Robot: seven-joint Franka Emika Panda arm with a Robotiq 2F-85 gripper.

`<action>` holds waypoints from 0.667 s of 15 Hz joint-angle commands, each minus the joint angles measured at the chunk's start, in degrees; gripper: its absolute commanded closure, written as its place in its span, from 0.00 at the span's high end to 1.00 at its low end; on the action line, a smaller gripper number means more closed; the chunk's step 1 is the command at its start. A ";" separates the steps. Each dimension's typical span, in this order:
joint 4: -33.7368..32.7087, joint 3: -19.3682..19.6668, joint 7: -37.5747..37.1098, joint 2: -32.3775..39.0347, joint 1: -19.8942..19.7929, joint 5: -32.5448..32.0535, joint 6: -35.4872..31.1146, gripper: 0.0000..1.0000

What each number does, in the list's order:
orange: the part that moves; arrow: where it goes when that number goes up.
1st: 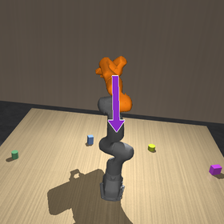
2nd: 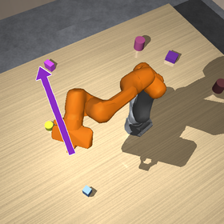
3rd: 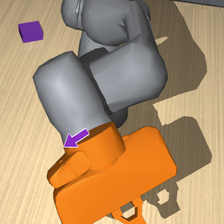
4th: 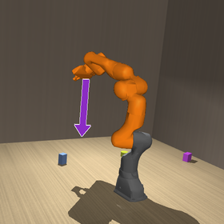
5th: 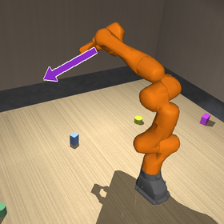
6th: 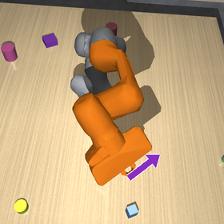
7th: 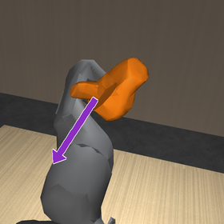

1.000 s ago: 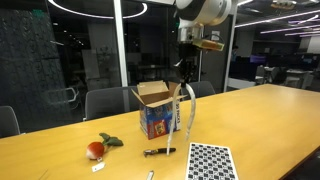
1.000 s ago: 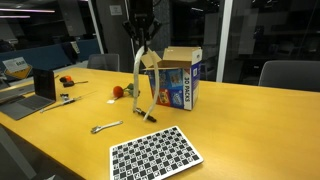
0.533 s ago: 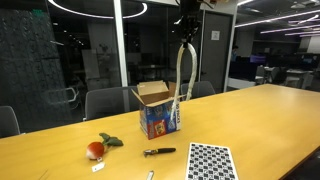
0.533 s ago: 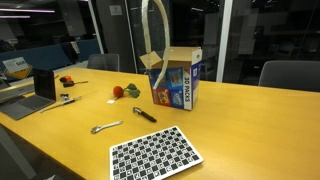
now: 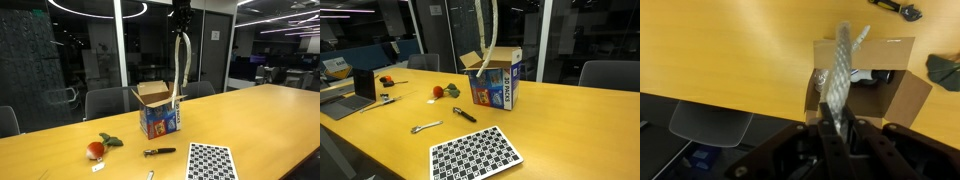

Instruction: Put the rope in the box

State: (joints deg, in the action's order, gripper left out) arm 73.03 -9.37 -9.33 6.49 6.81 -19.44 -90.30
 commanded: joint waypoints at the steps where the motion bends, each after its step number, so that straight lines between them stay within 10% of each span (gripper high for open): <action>1: -13.27 0.84 -2.15 7.45 3.39 -4.63 5.45 0.15; 10: -32.93 1.98 0.91 25.50 3.06 -1.73 3.02 0.15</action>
State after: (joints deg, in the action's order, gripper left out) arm 51.47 -7.28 -10.51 23.10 10.50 -23.07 -86.94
